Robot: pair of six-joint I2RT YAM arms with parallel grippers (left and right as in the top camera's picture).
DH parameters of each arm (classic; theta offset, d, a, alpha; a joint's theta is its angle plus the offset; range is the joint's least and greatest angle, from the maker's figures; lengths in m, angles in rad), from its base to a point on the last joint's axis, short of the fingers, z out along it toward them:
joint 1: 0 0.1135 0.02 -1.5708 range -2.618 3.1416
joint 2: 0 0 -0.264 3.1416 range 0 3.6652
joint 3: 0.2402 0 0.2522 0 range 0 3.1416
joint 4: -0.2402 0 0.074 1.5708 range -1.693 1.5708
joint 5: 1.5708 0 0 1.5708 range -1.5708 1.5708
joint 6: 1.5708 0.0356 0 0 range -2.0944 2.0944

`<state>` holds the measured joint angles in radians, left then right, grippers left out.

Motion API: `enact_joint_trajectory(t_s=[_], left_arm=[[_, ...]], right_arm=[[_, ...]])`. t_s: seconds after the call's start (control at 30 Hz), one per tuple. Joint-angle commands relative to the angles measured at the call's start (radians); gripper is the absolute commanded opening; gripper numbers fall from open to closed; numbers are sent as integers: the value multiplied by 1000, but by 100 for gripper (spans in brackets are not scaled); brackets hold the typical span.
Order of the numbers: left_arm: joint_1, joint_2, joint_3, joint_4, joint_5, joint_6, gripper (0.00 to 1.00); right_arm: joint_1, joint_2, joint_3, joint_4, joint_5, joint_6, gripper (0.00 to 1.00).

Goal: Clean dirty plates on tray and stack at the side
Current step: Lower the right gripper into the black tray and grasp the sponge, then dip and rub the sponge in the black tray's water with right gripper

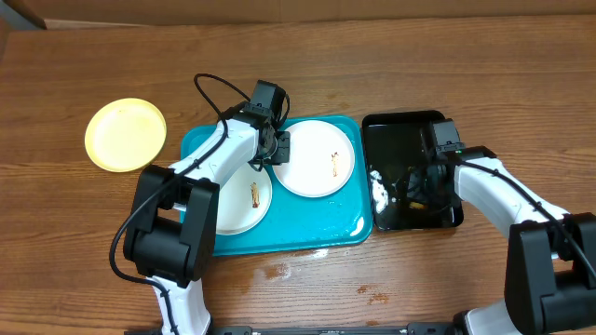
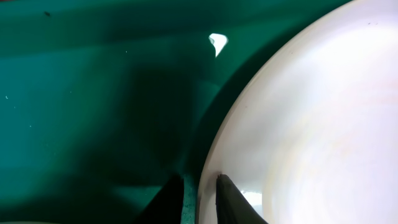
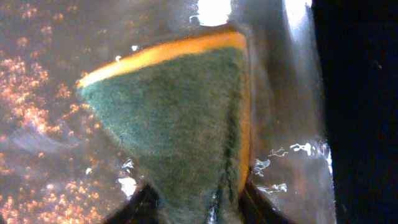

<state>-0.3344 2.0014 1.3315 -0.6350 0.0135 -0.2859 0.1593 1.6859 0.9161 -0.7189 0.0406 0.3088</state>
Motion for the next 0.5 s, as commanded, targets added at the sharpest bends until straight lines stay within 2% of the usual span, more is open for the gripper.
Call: enact_joint_trajectory(t_s=[0.0,0.07,0.1,0.23,0.27,0.37,0.47], left_arm=[[-6,17,-5,2,-13,-6,15],[-6,17,-5,4,-13,-6,13],[-6,17,-5,4,-13,-6,13],[-6,17,-5,2,-14,-6,13],[-6,17,-5,0,-14,-6,14],[-6,17,-5,0,-13,-6,14],[-6,17,-5,1,-13,-6,14]], right_arm=[[3,-1,15,9,-64,5,16],[3,-2,66,-13,-119,4,6],[3,-2,89,-27,-136,4,4],[3,-2,187,-119,-147,5,4],[3,-2,197,-134,-147,5,4],[3,0,196,-172,-147,5,19],[3,3,196,-227,-146,5,21]])
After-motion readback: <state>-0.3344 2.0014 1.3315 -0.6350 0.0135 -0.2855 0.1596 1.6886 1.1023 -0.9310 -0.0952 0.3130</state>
